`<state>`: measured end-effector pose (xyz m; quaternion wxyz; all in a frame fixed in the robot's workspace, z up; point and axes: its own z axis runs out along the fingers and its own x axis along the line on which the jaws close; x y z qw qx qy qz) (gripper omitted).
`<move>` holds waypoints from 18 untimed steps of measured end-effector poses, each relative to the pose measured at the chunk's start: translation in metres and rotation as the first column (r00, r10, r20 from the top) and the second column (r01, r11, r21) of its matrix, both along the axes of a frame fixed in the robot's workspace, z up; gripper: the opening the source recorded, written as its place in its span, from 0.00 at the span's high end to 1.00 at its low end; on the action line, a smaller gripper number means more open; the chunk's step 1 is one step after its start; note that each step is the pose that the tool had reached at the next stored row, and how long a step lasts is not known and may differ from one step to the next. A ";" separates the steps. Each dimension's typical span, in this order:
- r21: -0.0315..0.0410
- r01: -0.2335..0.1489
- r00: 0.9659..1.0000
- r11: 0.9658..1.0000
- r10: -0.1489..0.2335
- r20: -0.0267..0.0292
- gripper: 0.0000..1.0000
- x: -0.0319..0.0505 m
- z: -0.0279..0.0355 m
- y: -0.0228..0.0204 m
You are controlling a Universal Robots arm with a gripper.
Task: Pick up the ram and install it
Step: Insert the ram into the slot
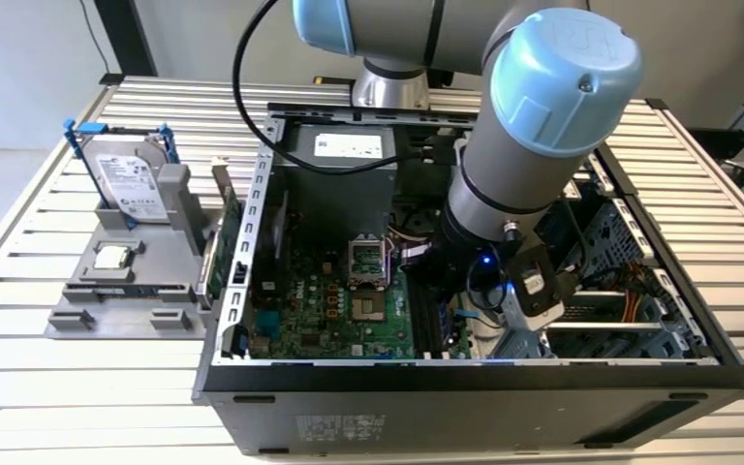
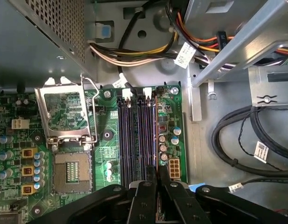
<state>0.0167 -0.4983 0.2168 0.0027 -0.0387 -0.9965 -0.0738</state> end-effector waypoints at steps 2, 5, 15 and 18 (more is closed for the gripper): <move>0.000 -0.004 1.000 1.000 0.004 0.000 1.00 0.0000 -0.0003 -0.0001; 0.001 -0.024 1.000 1.000 0.024 0.000 1.00 0.0003 -0.0006 0.0001; 0.000 -0.031 1.000 1.000 0.031 0.000 1.00 0.0005 0.0049 0.0000; 0.000 -0.031 1.000 1.000 0.031 0.000 1.00 0.0005 0.0034 0.0000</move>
